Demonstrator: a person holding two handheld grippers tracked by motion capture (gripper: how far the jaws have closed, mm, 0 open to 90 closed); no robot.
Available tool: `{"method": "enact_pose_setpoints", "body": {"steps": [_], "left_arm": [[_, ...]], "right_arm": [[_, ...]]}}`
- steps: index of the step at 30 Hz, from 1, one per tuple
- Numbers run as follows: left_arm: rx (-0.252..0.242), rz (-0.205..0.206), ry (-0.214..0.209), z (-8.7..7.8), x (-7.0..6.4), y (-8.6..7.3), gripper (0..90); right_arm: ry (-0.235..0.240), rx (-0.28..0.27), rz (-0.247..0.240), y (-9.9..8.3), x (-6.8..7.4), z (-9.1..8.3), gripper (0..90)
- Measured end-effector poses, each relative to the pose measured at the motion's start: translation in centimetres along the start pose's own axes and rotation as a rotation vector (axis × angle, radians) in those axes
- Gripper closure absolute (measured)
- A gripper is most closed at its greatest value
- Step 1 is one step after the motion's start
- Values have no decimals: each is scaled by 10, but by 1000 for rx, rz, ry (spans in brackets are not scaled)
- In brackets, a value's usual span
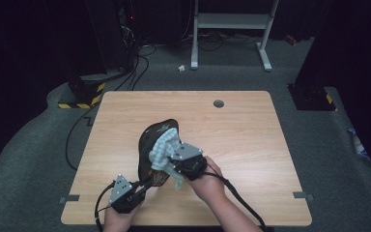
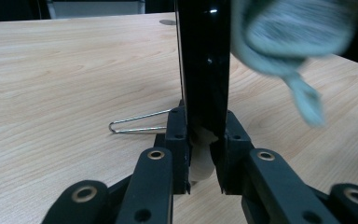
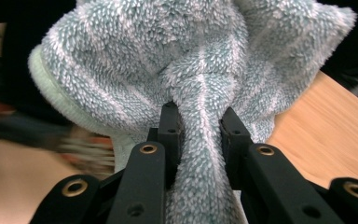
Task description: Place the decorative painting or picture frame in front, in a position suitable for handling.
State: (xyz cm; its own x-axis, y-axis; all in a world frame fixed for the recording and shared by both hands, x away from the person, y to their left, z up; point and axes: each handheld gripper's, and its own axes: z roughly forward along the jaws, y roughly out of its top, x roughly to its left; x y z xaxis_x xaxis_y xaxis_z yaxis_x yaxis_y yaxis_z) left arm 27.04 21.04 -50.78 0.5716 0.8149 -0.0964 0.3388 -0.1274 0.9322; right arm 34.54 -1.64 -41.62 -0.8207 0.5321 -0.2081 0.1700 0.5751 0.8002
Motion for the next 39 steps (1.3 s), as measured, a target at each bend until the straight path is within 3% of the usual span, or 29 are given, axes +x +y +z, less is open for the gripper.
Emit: {"method": "enact_pose_setpoints", "body": {"steps": [1,6,9,12,14,15,16,17,18,20,21,23,27,31,35,36,39], "left_arm": [[0,0,0,0,0,0,774],[-2,0,1,0,0,0,773],[-1,1,1,0,0,0,773],[-1,-1,0,0,0,0,774],[-1,-3,-2,0,0,0,774],[-2,-4,-1,0,0,0,774],[-1,-5,-2,0,0,0,774],[-1,-5,-2,0,0,0,774],[-3,-5,-2,0,0,0,774],[-2,-7,0,0,0,0,774],[-2,-7,0,0,0,0,774],[0,-6,-1,0,0,0,774],[-1,-3,-1,0,0,0,774],[0,-2,1,0,0,0,774],[-1,-5,2,0,-1,0,774],[1,-1,2,0,-1,0,774],[3,1,1,0,0,0,774]], "right_arm": [[0,0,0,0,0,0,749],[65,-22,-70,1,35,-3,748],[63,-21,-65,0,34,-3,748],[48,0,-50,-2,23,1,748],[18,27,-21,-6,7,7,749],[18,27,-21,-6,7,7,749],[-10,45,-2,-10,-7,11,749],[-10,45,-2,-10,-7,11,749],[-36,65,31,-14,-21,15,749],[-78,84,57,-19,-35,19,749],[-78,84,57,-19,-35,19,749],[-115,105,111,-28,-54,25,749],[-139,124,143,-35,-64,29,749],[-125,116,116,-33,-55,26,749],[-66,62,30,-21,-21,14,749],[-66,62,30,-21,-21,14,749],[0,12,-41,-9,11,3,749]]}}
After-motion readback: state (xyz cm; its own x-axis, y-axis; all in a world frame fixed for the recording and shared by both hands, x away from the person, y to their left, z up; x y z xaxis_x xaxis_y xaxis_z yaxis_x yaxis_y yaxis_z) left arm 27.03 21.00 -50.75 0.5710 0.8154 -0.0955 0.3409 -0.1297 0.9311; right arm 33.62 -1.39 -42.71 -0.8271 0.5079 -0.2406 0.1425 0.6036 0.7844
